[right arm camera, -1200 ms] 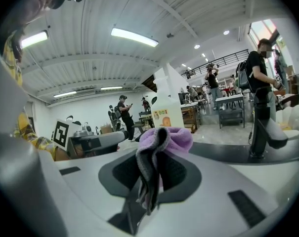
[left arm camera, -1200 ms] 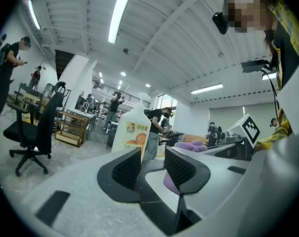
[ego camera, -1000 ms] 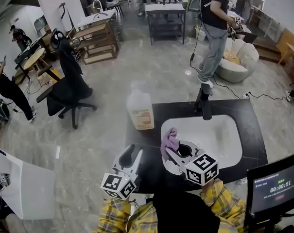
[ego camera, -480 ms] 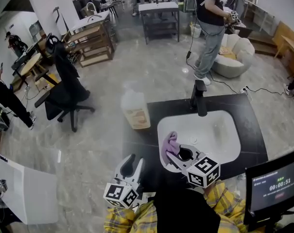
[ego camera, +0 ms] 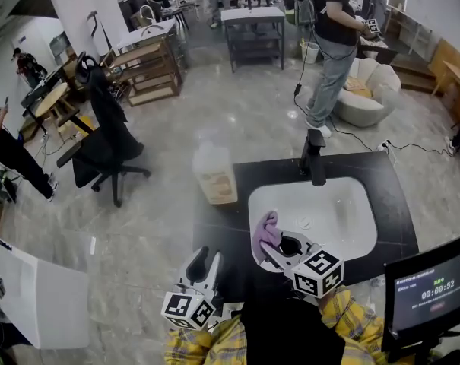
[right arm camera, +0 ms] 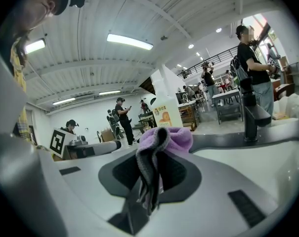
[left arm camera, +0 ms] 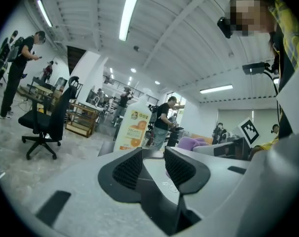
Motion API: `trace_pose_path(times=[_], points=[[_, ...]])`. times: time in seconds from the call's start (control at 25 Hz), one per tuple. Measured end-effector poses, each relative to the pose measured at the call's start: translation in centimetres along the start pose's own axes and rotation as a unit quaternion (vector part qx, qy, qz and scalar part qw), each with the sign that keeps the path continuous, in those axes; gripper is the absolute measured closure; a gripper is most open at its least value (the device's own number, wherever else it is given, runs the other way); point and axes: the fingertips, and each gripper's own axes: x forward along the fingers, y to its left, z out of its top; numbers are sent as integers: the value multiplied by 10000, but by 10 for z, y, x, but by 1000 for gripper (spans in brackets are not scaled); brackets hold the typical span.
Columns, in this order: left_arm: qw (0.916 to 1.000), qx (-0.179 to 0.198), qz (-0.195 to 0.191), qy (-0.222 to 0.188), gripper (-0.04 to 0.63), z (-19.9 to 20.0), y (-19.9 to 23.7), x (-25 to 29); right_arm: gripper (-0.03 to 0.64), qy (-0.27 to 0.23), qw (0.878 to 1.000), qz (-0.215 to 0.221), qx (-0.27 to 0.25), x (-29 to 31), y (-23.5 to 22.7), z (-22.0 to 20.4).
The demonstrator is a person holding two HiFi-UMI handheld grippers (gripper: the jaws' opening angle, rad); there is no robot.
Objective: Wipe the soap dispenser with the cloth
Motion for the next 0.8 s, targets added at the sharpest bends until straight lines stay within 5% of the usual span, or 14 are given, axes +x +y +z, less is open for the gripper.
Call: trace_pose_path(times=[0.8], points=[[9999, -41, 95, -102, 462, -1, 4, 2, 538, -81, 10000, 2, 50, 6, -7, -3]])
